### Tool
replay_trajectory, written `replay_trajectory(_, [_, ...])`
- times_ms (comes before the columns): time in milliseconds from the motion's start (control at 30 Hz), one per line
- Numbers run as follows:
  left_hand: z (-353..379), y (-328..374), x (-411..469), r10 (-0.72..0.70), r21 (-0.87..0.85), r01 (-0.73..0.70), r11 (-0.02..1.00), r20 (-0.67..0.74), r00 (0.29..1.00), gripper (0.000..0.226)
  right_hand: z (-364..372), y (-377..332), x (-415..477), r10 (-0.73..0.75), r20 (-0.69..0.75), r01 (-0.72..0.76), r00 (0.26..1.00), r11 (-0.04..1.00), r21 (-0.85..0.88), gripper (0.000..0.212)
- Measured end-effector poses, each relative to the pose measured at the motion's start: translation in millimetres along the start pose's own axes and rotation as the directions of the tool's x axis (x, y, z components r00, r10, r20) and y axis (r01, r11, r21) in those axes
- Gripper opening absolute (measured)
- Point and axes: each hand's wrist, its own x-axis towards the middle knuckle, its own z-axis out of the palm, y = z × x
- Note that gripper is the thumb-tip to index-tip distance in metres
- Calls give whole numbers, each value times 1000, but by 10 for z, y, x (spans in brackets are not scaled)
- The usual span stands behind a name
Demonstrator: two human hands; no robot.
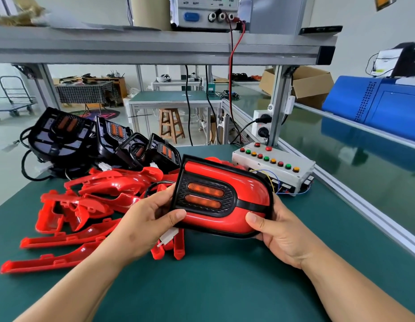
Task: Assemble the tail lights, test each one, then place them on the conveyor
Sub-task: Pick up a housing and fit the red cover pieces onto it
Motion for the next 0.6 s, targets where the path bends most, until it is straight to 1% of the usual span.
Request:
replay_trajectory(100, [-17,31,-11,-30,30,30,999,-13,999,49,11,-5,2,9,-6,-9,1000,1000,1,68])
replay_trajectory(167, [-69,97,-45,-102,30,106,994,-104,989,58,12,-18,-1,9,-15,-9,1000,1000,17,66])
replay_trajectory(200, [-107,133,-79,-120,91,138,986,-181,976,60,12,-29,-3,9,-23,-8,1000,999,32,65])
replay_trajectory(233, [-145,171,-125,-108,206,161,965,-244,964,57,10,-41,-8,8,-32,-6,999,999,52,63])
replay_trajectory(267, [-168,205,-175,-89,352,180,918,-260,962,52,7,-52,-11,7,-39,-5,999,997,74,61])
replay_trajectory(300, [-161,237,-225,-95,494,194,848,-219,971,47,5,-60,-16,7,-45,-3,999,996,92,59])
replay_trajectory(333, [-121,261,-272,-147,609,206,766,-147,978,48,7,-66,-19,9,-50,-3,999,994,107,58])
replay_trajectory(367, [-62,263,-313,-222,687,216,694,-81,972,55,10,-71,-24,11,-56,-4,998,993,120,56])
replay_trajectory(400, [4,249,-344,-285,735,226,639,-47,957,66,14,-75,-26,12,-62,-4,998,991,133,55])
replay_trajectory(433, [72,233,-362,-321,769,243,591,-53,946,78,14,-81,-26,12,-66,-2,998,989,150,54])
replay_trajectory(467, [144,224,-366,-330,795,270,544,-94,939,85,12,-86,-28,12,-68,-1,998,986,168,52])
replay_trajectory(500, [219,222,-354,-315,812,299,501,-150,937,85,8,-90,-32,14,-66,-1,998,983,182,50])
replay_trajectory(533, [287,222,-333,-291,823,322,468,-201,936,79,4,-92,-36,16,-64,-4,998,982,190,47])
replay_trajectory(600, [372,210,-283,-233,841,344,417,-267,935,59,-5,-95,-52,20,-58,-8,998,981,196,45])
